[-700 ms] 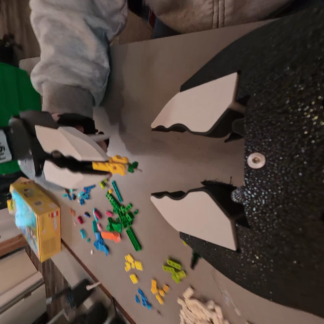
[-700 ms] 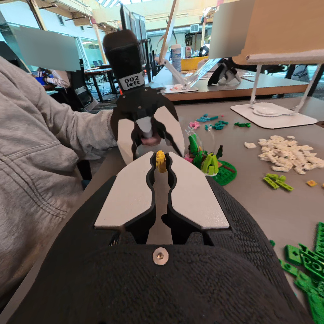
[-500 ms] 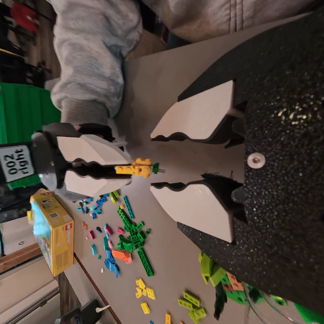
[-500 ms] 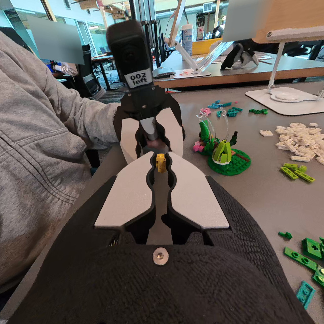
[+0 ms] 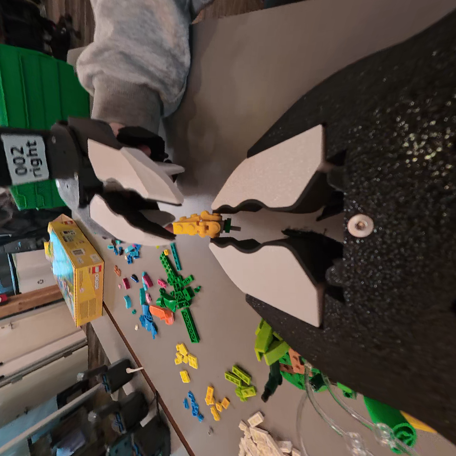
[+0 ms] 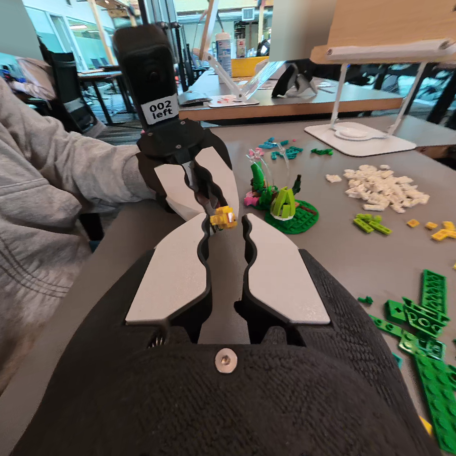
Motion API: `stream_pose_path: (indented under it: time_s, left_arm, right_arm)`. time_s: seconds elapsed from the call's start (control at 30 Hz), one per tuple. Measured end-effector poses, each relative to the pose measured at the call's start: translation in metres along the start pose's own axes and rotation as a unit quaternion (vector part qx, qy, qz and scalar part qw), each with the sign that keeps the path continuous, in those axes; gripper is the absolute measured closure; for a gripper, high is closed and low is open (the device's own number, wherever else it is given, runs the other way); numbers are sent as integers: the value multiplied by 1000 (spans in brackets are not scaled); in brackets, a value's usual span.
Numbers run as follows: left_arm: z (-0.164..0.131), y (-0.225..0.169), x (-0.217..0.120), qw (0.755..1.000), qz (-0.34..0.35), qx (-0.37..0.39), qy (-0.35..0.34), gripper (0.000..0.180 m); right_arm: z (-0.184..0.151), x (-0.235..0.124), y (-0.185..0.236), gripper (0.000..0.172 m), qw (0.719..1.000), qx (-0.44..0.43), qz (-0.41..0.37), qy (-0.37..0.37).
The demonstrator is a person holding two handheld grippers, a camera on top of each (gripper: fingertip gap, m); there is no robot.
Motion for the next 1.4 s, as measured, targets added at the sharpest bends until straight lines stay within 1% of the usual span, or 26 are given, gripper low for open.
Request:
stream_pose_path:
  time_s: [0.1, 0.17, 0.3, 0.43, 0.57, 0.73, 1.03, 1.1, 1.2, 1.27, 1.33, 1.4]
  left_arm:
    - [0, 6, -4, 999, -1, -41, -18, 162]
    - [0, 8, -6, 998, -17, -59, -30, 162]
    - [0, 9, -8, 996, -33, -70, -44, 162]
    - [1, 9, -9, 996, -35, -72, -49, 162]
    - [0, 9, -8, 996, -32, -74, -44, 162]
    - [1, 9, -9, 995, -41, -74, -50, 162]
    - [1, 8, -11, 994, -55, -73, -61, 162]
    - [1, 7, -11, 994, -60, -66, -60, 162]
    - [2, 7, -10, 995, -55, -63, -58, 162]
    - [2, 6, -11, 994, -63, -62, -60, 162]
    - [2, 3, -12, 993, -88, -49, -67, 162]
    - [3, -1, -14, 990, -119, -27, -76, 163]
  right_arm:
    - [4, 1, 8, 147, 999, -33, -24, -16]
    - [6, 4, 12, 147, 998, -54, -38, -21]
    - [7, 9, 16, 143, 993, -91, -67, -21]
    - [8, 8, 17, 146, 994, -90, -64, -26]
    - [7, 8, 17, 145, 994, -88, -64, -24]
    - [7, 10, 15, 146, 992, -94, -80, -25]
    - [6, 12, 15, 142, 993, -83, -76, -28]
    - [5, 13, 13, 136, 993, -85, -85, -21]
    - [5, 12, 14, 135, 994, -75, -74, -23]
    - [6, 10, 15, 145, 996, -61, -58, -33]
    - [8, 8, 16, 148, 998, -38, -34, -44]
    - [9, 6, 18, 150, 999, -1, 9, -48]
Point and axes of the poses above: each gripper's, where its closed fingertips meet, x out along the fingers, z out of its top, y = z × x across the jaws, the point moved 8 cm from there along -x, back along the fingers, and after that the axes turned 13 degrees about -z, right-handed, at the moved point
